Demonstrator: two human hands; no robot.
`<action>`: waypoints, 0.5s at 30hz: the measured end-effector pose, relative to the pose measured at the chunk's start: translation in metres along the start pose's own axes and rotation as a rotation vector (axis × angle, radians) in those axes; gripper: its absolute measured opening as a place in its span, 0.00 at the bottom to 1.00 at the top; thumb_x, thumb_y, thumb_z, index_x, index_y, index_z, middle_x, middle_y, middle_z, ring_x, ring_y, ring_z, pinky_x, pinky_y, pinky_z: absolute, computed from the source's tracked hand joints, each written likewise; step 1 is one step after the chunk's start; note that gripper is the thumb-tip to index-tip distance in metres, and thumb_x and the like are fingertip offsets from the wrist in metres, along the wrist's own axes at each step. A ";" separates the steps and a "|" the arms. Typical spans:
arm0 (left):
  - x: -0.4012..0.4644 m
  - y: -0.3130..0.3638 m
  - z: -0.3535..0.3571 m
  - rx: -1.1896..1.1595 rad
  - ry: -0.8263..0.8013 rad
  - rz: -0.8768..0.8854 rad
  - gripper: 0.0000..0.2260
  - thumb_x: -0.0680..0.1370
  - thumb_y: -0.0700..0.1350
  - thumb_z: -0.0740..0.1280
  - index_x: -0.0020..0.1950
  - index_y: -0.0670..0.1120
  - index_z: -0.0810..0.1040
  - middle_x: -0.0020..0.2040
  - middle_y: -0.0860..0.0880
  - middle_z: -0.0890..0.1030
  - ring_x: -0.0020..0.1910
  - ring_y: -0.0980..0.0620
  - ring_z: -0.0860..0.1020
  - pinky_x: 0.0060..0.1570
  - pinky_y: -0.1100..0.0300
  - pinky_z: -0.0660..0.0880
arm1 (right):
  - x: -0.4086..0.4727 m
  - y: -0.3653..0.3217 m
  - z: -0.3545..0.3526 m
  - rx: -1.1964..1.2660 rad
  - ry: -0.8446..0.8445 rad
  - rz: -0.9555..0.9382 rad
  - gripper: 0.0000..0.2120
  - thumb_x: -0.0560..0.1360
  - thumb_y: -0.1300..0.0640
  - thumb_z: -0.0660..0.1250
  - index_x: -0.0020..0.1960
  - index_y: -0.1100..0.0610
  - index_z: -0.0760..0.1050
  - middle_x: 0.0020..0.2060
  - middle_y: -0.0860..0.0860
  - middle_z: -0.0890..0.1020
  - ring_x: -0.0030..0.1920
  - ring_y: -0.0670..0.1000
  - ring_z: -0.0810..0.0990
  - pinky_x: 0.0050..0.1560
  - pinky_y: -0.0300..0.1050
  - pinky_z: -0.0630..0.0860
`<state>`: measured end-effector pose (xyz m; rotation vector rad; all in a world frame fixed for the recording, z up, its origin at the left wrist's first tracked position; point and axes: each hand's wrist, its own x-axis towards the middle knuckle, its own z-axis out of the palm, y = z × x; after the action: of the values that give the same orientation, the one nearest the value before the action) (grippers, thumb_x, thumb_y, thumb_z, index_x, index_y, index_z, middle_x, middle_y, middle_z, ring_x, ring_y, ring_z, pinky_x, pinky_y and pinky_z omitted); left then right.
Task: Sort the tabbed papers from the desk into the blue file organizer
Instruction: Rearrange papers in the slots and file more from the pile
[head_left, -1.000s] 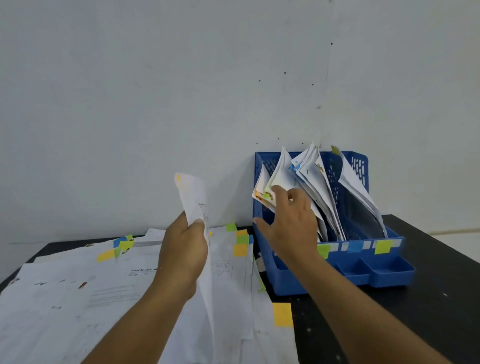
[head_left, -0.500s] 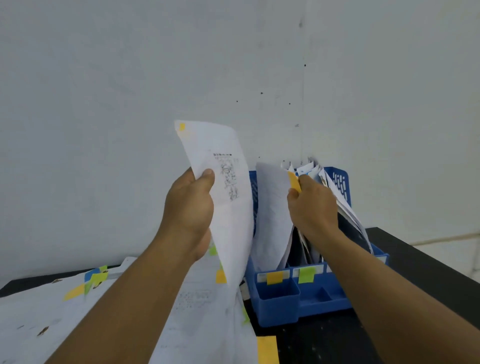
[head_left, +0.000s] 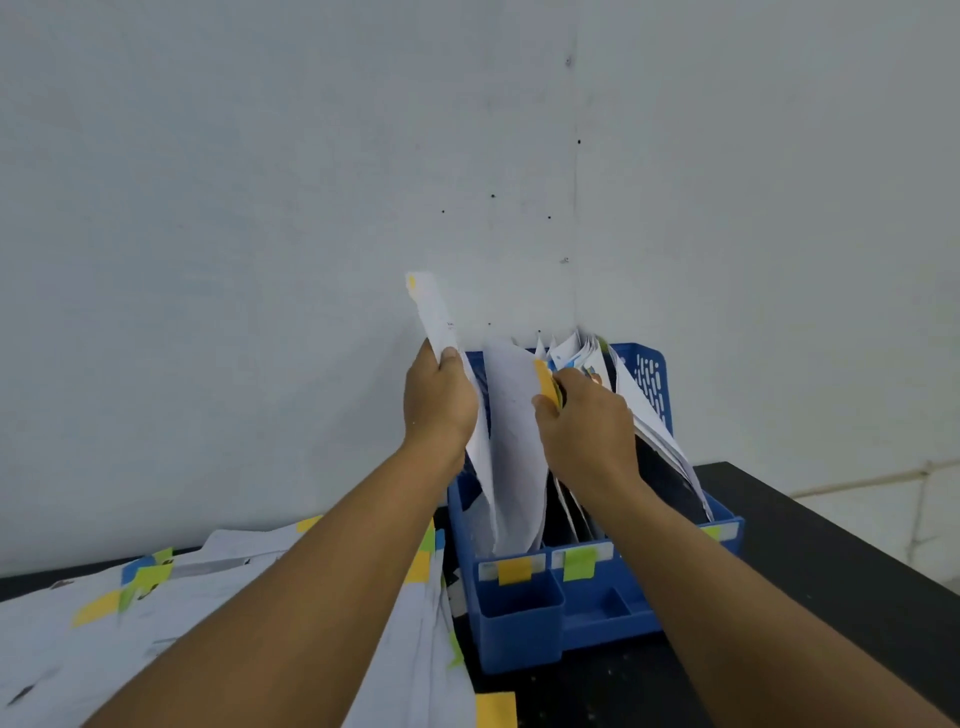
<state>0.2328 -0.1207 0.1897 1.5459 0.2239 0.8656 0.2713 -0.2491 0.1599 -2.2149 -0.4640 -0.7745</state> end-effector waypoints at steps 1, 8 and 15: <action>0.000 -0.006 0.002 0.012 -0.013 0.011 0.18 0.84 0.47 0.51 0.74 0.53 0.67 0.68 0.53 0.73 0.65 0.50 0.72 0.66 0.53 0.69 | 0.000 0.000 0.000 0.010 -0.004 0.003 0.12 0.82 0.51 0.63 0.61 0.57 0.75 0.47 0.52 0.81 0.42 0.50 0.73 0.43 0.43 0.68; -0.018 -0.049 0.007 0.079 -0.052 -0.008 0.20 0.85 0.48 0.51 0.77 0.50 0.61 0.72 0.51 0.69 0.71 0.49 0.67 0.62 0.63 0.61 | -0.005 -0.001 0.004 0.103 -0.020 0.023 0.11 0.80 0.50 0.65 0.57 0.55 0.77 0.43 0.50 0.80 0.42 0.51 0.76 0.42 0.46 0.73; -0.044 -0.094 0.004 0.034 -0.097 -0.157 0.20 0.84 0.48 0.53 0.77 0.49 0.60 0.73 0.49 0.68 0.71 0.48 0.67 0.73 0.51 0.62 | -0.010 -0.006 0.006 0.153 -0.045 0.036 0.13 0.78 0.45 0.67 0.56 0.53 0.77 0.45 0.49 0.81 0.46 0.50 0.78 0.49 0.49 0.77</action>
<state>0.2368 -0.1321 0.0869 1.5753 0.2868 0.6649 0.2629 -0.2413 0.1527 -2.0961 -0.4877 -0.6499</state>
